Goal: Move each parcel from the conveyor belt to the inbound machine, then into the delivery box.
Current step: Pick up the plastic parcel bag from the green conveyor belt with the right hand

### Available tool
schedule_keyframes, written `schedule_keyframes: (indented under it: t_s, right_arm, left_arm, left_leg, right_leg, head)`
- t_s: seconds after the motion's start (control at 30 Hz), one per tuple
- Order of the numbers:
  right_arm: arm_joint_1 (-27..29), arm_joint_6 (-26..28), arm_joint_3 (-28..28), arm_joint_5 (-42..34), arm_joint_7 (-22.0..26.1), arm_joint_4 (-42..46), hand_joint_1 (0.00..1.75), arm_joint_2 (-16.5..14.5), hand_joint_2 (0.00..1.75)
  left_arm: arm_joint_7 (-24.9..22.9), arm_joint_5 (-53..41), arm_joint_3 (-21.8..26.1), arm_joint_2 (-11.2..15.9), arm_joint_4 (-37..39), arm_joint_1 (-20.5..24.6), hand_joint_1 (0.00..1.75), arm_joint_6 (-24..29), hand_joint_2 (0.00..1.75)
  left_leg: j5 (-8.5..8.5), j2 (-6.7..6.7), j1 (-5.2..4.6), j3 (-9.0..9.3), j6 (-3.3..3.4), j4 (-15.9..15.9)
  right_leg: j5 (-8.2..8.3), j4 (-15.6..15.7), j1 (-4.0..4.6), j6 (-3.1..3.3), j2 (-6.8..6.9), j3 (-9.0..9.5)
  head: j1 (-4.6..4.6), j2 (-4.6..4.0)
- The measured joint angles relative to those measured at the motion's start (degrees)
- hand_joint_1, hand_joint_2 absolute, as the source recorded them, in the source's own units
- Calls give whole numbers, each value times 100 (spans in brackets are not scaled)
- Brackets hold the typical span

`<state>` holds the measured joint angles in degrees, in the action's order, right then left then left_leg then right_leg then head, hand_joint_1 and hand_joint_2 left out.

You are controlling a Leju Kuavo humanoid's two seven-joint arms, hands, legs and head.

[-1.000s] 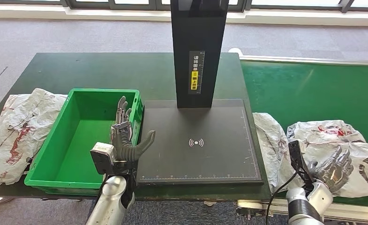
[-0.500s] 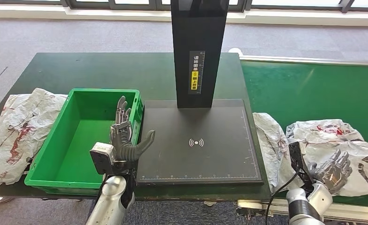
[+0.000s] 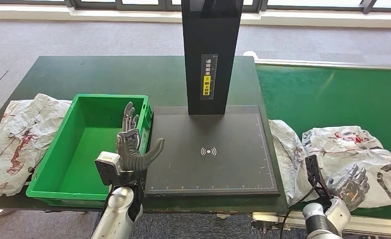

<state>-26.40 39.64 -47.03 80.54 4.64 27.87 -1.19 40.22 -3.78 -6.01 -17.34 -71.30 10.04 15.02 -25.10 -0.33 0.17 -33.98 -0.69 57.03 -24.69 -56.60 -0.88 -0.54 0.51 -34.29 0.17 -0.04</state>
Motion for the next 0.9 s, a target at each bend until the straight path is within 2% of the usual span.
schedule_keyframes:
  t_s: [0.1,0.33,0.47,0.67,0.9]
  right_arm:
    - [-4,-177,-3,-1,-152,-76,0,25,175]
    - [-89,-1159,-3,53,-616,-278,0,104,175]
    - [-152,-1403,-3,69,-663,-337,175,123,175]
    - [-247,-1680,-3,60,-615,-410,175,140,175]
    - [-316,-1762,-3,60,-624,-468,175,158,175]
  left_arm:
    - [0,4,0,0,1,0,0,0,175]
    - [0,2,0,1,4,0,0,0,175]
    - [0,2,0,1,4,0,0,0,175]
    - [0,2,0,1,4,1,0,39,175]
    - [0,20,0,1,4,1,0,109,175]
  left_leg:
    - [0,0,0,0,0,0]
    - [0,1,0,1,0,0]
    - [0,1,0,2,0,0]
    - [0,3,0,3,0,1]
    - [1,3,0,4,1,3]
  right_leg:
    - [0,0,0,0,0,0]
    - [0,0,0,0,-1,0]
    - [0,0,1,0,-1,1]
    - [2,0,0,-2,-4,2]
    - [3,0,0,-2,-3,4]
  head:
    - [0,0]
    - [0,2]
    - [0,1]
    - [0,1]
    - [0,1]
